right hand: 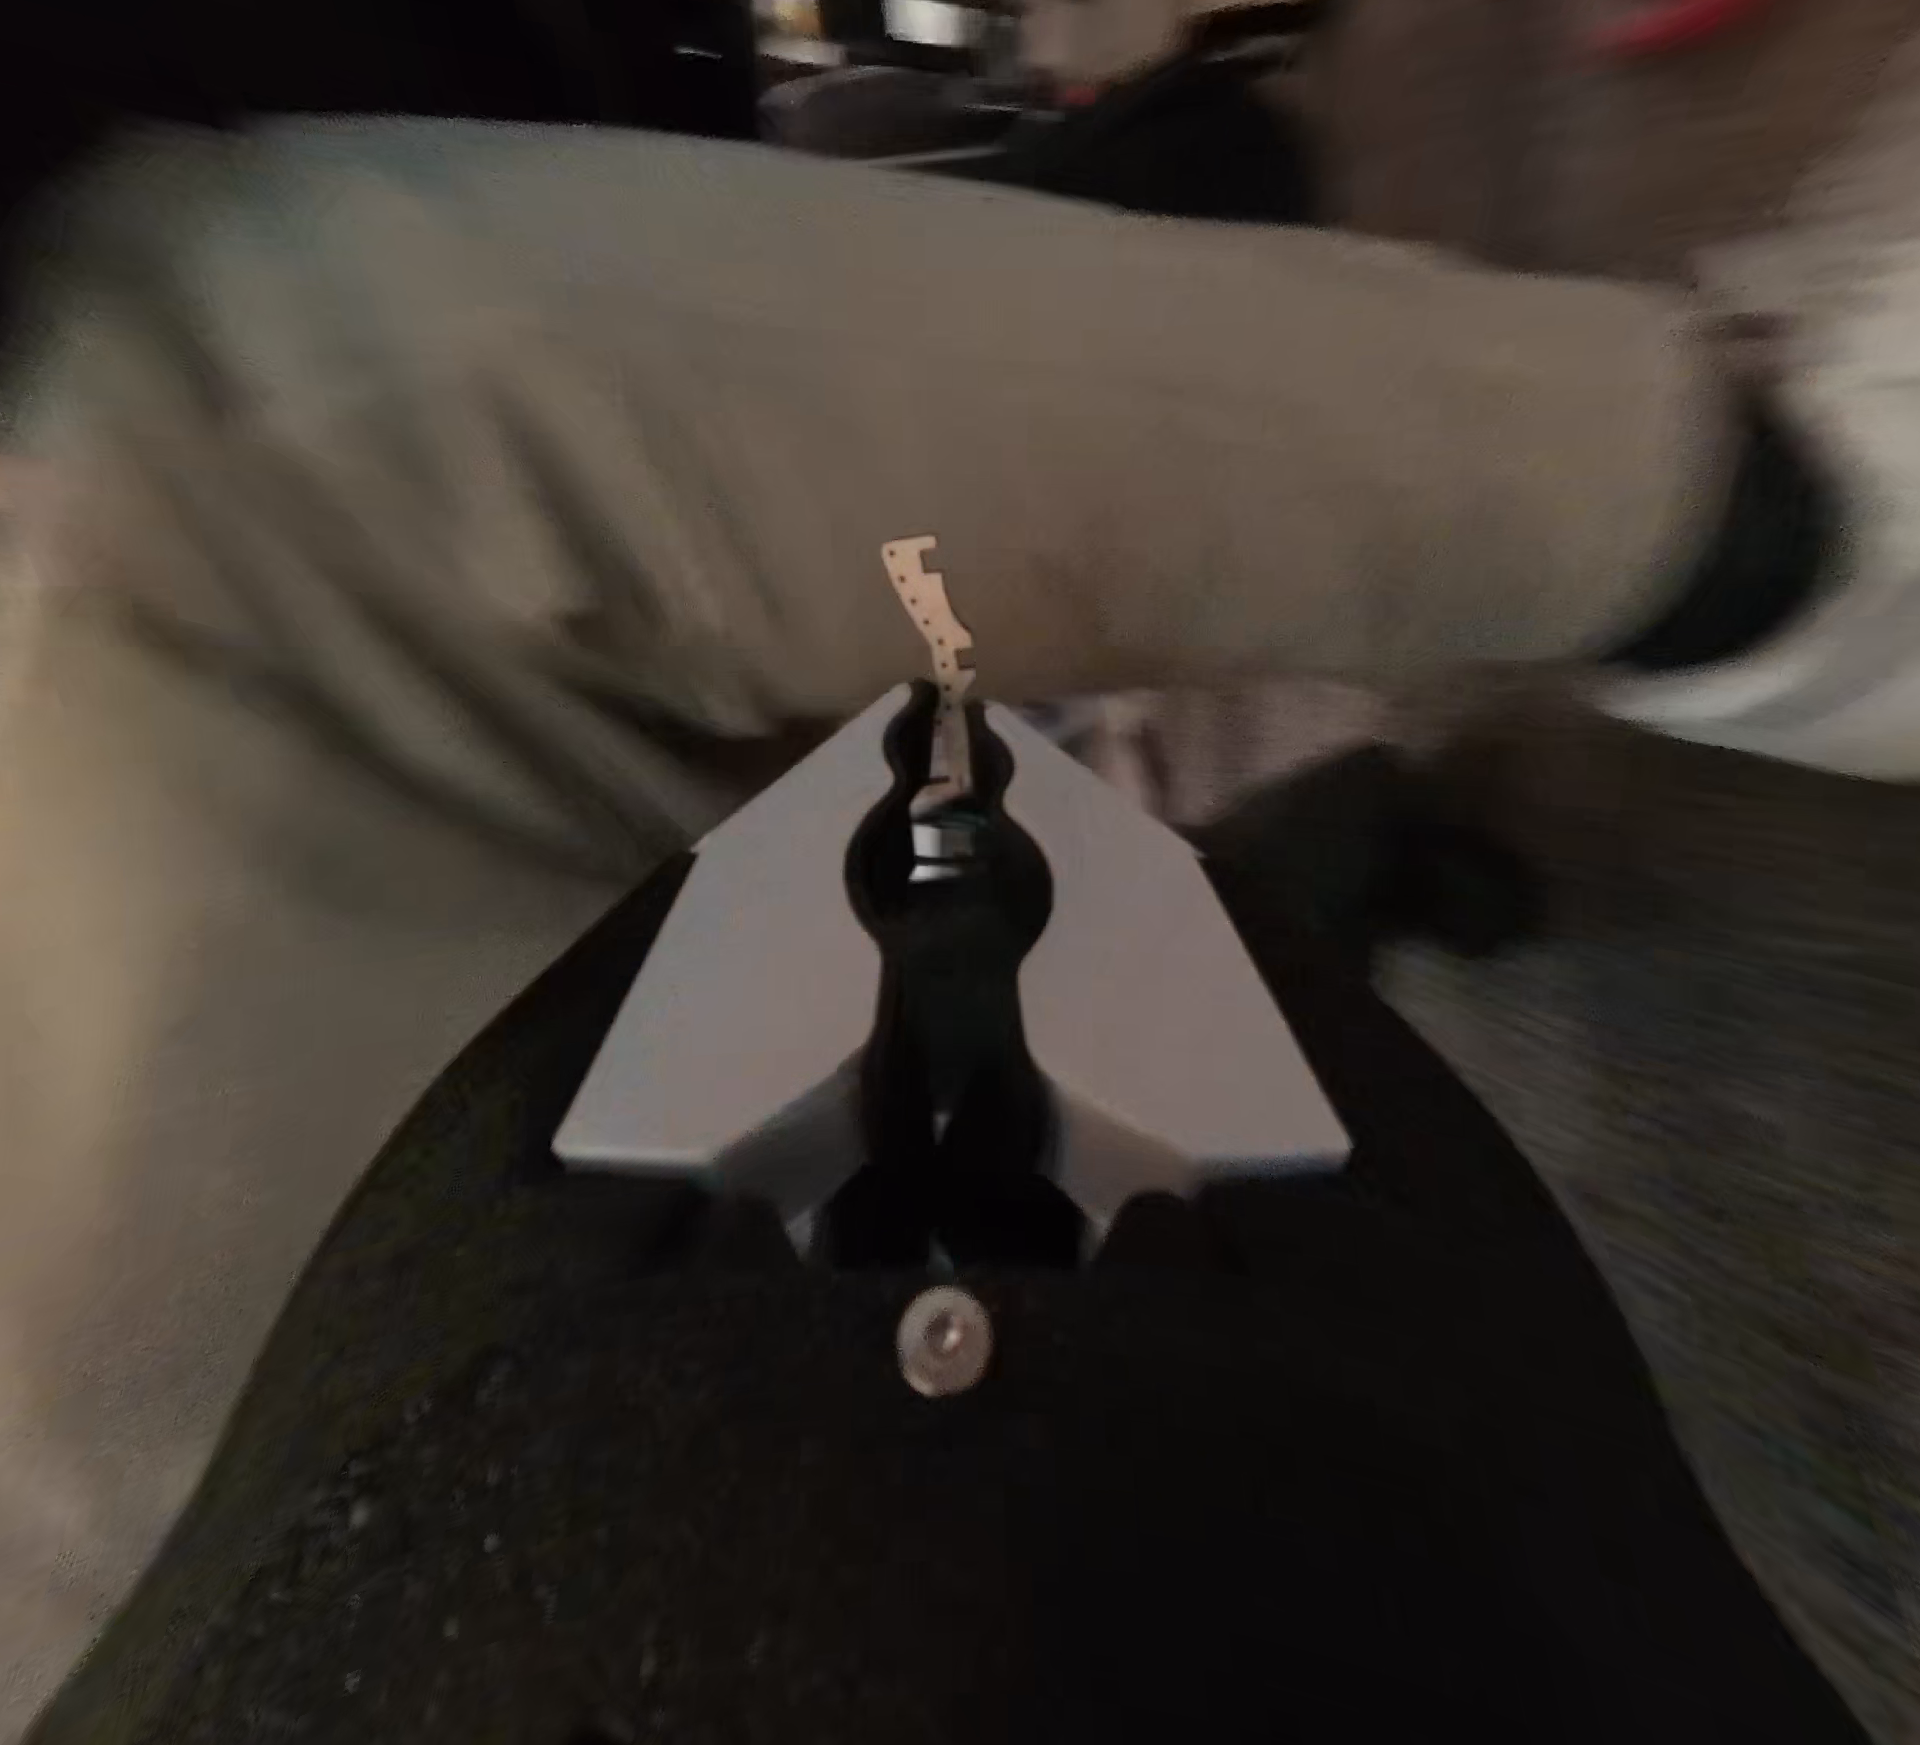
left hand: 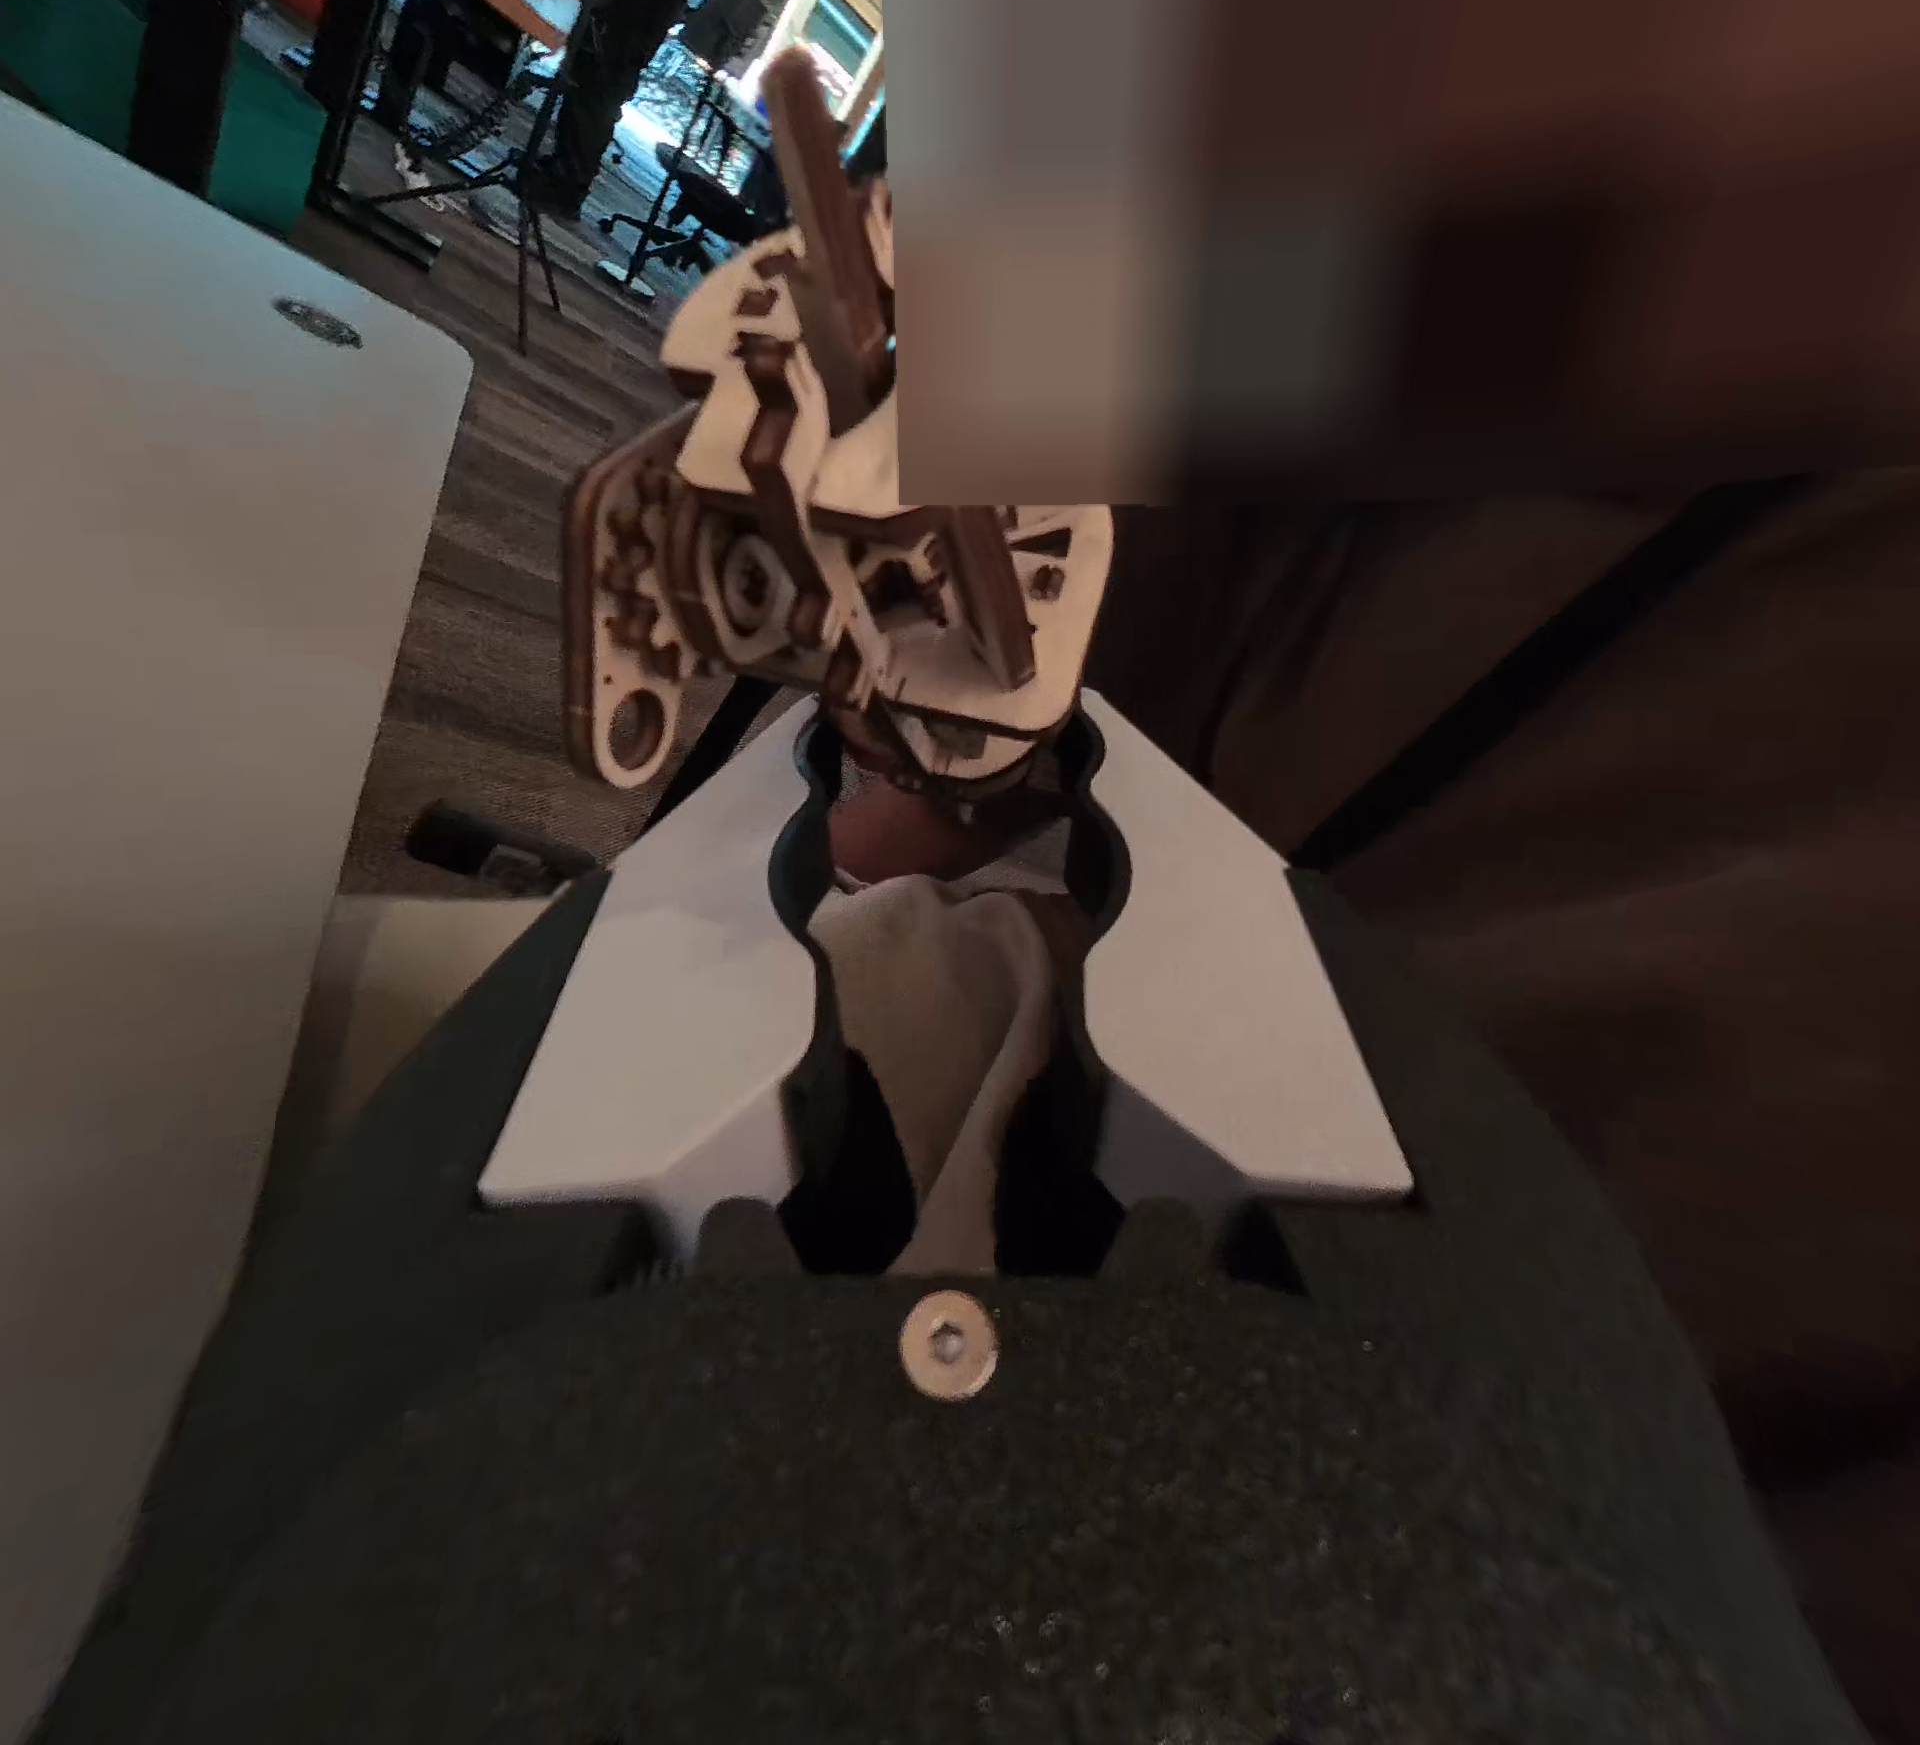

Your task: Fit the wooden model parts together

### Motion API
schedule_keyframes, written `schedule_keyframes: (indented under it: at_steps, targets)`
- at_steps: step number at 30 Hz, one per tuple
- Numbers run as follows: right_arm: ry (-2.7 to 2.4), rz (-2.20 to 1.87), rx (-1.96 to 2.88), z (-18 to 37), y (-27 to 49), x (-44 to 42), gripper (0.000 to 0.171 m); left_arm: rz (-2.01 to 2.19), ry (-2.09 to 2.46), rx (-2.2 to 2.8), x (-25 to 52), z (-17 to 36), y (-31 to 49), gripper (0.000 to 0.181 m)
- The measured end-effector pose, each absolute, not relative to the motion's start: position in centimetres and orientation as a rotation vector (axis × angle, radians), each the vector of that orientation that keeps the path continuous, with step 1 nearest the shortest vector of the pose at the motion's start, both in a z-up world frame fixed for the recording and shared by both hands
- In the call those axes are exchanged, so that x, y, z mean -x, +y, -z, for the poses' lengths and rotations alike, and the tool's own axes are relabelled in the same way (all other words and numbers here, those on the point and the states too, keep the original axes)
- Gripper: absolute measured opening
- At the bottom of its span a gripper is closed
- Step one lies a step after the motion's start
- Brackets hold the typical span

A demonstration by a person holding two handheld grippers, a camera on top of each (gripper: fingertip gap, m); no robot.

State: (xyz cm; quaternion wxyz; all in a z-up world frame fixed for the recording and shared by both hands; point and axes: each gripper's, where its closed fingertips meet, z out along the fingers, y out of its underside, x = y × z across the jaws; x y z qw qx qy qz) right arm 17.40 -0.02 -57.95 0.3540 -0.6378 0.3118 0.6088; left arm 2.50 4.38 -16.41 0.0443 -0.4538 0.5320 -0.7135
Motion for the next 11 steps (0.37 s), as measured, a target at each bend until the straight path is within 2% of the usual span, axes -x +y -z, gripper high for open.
schedule_keyframes:
  at_steps: [5, 8, 11]
  targets:
    - [0.532, -1.918, 1.249, 39.1, -1.7, -12.6, 0.005, 2.301, 1.659, 1.193, -1.8, 14.1, 7.2, 0.04]
    - [0.356, -2.088, 1.237, 29.1, -3.4, -9.2, 0.005, 2.306, 1.725, 1.032, -2.2, 13.0, 8.7, 0.039]
    - [0.184, -2.055, 1.394, 20.1, -1.8, -6.6, 0.005, 2.401, 1.785, 0.873, -2.9, 12.4, 10.6, 0.039]
